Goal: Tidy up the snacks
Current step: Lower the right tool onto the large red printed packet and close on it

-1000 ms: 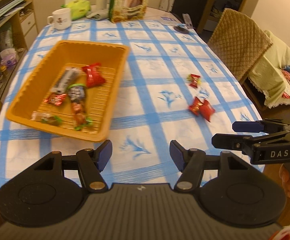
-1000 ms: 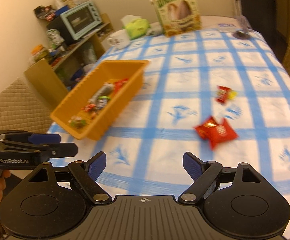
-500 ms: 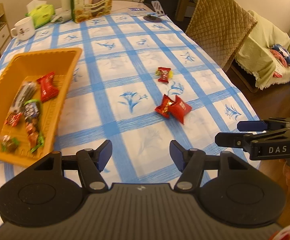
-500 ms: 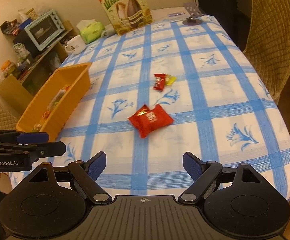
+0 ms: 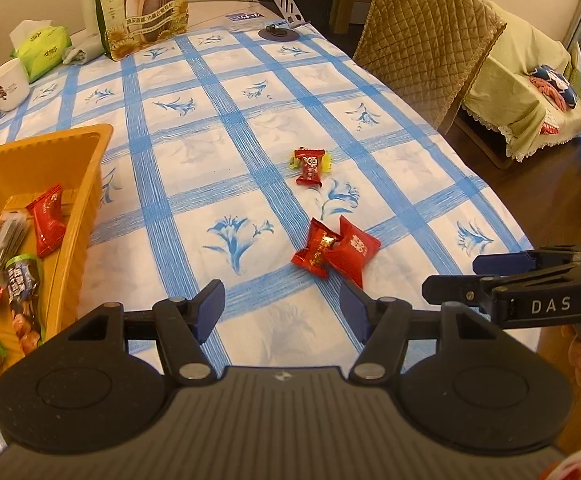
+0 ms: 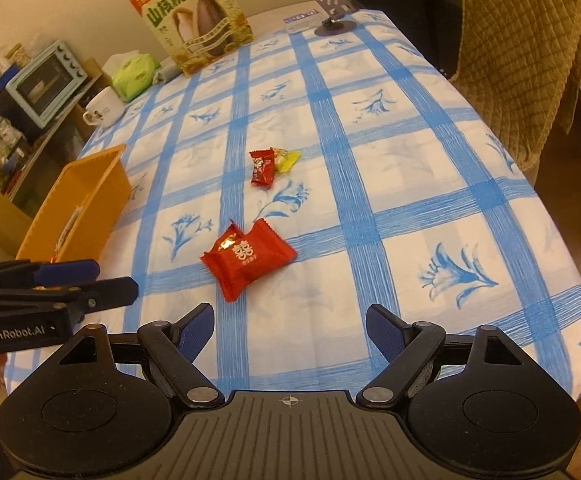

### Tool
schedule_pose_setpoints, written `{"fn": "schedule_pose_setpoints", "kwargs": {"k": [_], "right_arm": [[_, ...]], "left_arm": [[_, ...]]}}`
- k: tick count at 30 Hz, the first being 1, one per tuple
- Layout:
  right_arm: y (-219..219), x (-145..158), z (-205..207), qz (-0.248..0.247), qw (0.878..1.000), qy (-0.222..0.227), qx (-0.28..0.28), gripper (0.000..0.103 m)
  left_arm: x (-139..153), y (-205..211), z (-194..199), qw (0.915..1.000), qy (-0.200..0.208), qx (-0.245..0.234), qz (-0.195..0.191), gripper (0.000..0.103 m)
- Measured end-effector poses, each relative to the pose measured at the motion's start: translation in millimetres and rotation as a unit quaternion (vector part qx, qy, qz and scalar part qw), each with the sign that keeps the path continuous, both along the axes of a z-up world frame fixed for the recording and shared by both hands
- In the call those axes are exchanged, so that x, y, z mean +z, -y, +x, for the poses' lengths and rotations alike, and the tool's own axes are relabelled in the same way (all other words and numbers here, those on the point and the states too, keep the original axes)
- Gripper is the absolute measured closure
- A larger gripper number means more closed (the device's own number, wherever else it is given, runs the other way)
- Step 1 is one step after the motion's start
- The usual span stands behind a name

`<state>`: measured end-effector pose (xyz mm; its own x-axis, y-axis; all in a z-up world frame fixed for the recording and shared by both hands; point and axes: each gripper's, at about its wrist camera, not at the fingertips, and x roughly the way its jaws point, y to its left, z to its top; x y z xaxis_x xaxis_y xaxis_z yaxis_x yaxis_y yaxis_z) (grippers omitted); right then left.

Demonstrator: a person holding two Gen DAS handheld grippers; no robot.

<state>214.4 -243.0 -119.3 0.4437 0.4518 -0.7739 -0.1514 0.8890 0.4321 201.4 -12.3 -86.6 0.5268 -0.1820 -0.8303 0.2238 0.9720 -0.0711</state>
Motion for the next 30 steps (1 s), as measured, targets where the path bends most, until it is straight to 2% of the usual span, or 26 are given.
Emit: {"fn": "schedule_pose_setpoints", "kwargs": {"k": [2, 5, 9, 17, 21, 25, 30], "right_arm": [[-3.2, -1.5, 5.5, 0.011, 1.0, -0.002, -0.005, 0.021], [-8.9, -4.8, 13.2, 0.032, 0.999, -0.01, -0.011, 0.032], [-14.8, -11.0, 23.7, 0.053, 0.998, -0.024, -0.026, 0.04], [-22.2, -20.8, 44.3, 0.074, 0.994, -0.041, -0.062, 0.048], [-26.5, -24.6, 51.0, 0.071, 0.994, -0.044, -0.068, 0.051], [-35.4, -27.1, 53.2, 0.042, 0.997, -0.039, -0.053, 0.057], [-45.2, -23.1, 50.2, 0.007, 1.0, -0.004, -0.016, 0.063]], "left_arm": [[-3.7, -1.0, 5.5, 1.0, -0.002, 0.0, 0.001, 0.042], [-8.2, -3.6, 11.8, 1.0, -0.007, 0.001, 0.001, 0.042], [-12.9, -7.5, 19.1, 0.9999, -0.011, 0.003, 0.001, 0.042], [-20.6, -15.4, 30.2, 0.9998, -0.019, 0.009, -0.002, 0.042], [-22.8, -17.4, 34.1, 0.9997, -0.021, 0.008, -0.005, 0.043], [-25.0, -18.5, 36.9, 0.9997, -0.024, 0.006, -0.008, 0.045], [-28.2, -16.7, 40.0, 0.9996, -0.028, 0.001, -0.008, 0.045]]}}
